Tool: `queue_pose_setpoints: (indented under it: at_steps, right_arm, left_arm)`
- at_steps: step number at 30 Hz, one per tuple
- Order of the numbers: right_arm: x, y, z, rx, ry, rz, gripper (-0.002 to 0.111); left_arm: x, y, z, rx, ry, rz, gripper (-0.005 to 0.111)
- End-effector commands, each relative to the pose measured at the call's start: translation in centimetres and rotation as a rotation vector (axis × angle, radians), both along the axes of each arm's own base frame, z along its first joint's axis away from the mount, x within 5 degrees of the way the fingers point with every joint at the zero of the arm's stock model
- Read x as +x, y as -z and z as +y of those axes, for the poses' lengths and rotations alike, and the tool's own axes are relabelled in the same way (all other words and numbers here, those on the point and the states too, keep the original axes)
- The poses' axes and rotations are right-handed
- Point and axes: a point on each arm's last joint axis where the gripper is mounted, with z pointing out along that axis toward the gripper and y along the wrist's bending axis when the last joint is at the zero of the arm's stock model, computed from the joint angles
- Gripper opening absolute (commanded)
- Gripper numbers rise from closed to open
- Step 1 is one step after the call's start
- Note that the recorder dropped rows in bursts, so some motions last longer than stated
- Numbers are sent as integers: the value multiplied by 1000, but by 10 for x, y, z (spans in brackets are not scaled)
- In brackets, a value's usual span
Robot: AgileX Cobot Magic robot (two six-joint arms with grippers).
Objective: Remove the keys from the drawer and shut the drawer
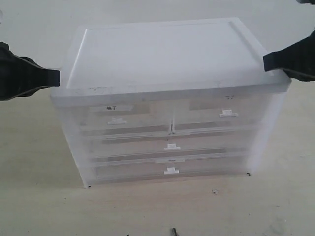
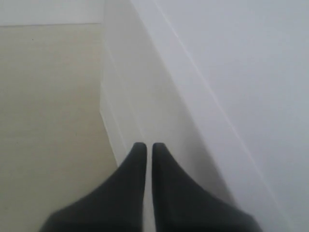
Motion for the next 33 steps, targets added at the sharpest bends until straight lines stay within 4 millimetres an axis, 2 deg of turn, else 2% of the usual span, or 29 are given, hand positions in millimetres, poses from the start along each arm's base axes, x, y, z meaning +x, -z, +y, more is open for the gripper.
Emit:
queue_pose_setpoints:
  at_steps: [1,9,14,21,25,30,33]
  right_arm:
    - [-8,4,29,16,-113,25,0]
    - [-15,8,35,13,-140,89,0]
    - [-19,4,37,-7,-164,65,0]
    - [-42,-30,16,-73,-97,-96,0]
    - [-65,-52,4,-64,-73,-197,0]
    - [-109,-85,-13,-2,-61,-370,0]
    - [-137,-92,-24,42,-54,-493,0]
  left_arm:
    - [0,-1,-5,-5,32,-5,5]
    - [2,-5,-4,-11,16,-46,5]
    - [0,-8,-3,-11,15,-62,5]
    - [-22,-42,5,-33,9,-208,5]
    - [-41,-62,10,-26,27,-302,5]
    - [-73,-85,17,-56,51,-395,5]
    - [-94,-92,23,-73,51,-459,5]
